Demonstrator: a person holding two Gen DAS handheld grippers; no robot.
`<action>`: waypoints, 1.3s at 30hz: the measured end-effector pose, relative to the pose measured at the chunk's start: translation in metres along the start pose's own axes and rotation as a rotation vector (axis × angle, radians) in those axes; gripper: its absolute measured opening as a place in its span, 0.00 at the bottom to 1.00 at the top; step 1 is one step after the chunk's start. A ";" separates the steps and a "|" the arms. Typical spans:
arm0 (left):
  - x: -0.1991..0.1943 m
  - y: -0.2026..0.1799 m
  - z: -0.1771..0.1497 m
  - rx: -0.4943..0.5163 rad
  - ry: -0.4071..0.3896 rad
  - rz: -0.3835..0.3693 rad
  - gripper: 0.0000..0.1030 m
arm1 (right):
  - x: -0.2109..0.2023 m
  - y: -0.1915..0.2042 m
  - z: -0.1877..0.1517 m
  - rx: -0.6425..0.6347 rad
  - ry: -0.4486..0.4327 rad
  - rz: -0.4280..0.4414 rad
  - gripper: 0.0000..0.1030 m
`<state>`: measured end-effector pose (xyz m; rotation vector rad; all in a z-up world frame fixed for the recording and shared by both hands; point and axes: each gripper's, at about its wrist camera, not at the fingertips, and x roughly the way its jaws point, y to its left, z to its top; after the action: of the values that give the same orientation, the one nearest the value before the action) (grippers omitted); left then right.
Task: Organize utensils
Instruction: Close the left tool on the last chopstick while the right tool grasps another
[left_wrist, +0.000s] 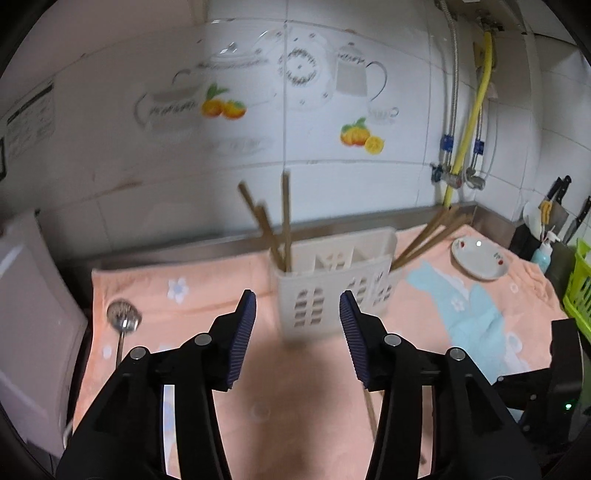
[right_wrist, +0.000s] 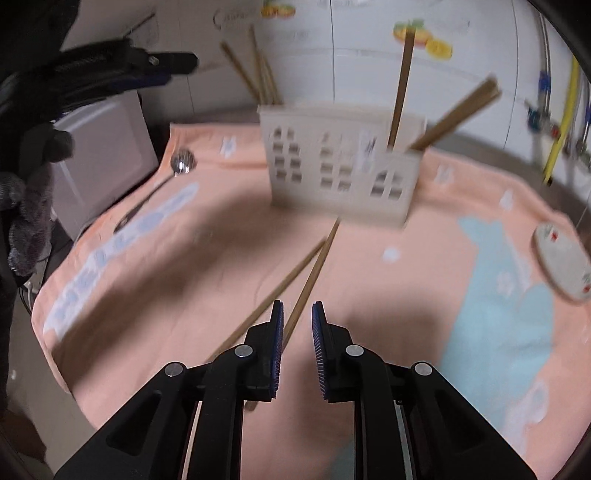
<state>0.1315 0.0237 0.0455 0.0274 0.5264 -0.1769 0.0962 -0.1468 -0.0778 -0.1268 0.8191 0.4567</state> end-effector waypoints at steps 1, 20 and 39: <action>0.000 0.001 -0.006 -0.004 0.009 0.007 0.47 | 0.003 0.001 -0.003 0.007 0.009 0.004 0.15; 0.002 0.006 -0.108 -0.055 0.174 0.046 0.51 | 0.043 0.010 -0.021 0.133 0.105 0.026 0.14; 0.025 -0.057 -0.170 -0.037 0.343 -0.157 0.50 | 0.007 -0.010 -0.025 0.150 0.019 -0.044 0.07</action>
<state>0.0582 -0.0245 -0.1124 -0.0203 0.8744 -0.3191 0.0872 -0.1603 -0.1006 -0.0102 0.8645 0.3515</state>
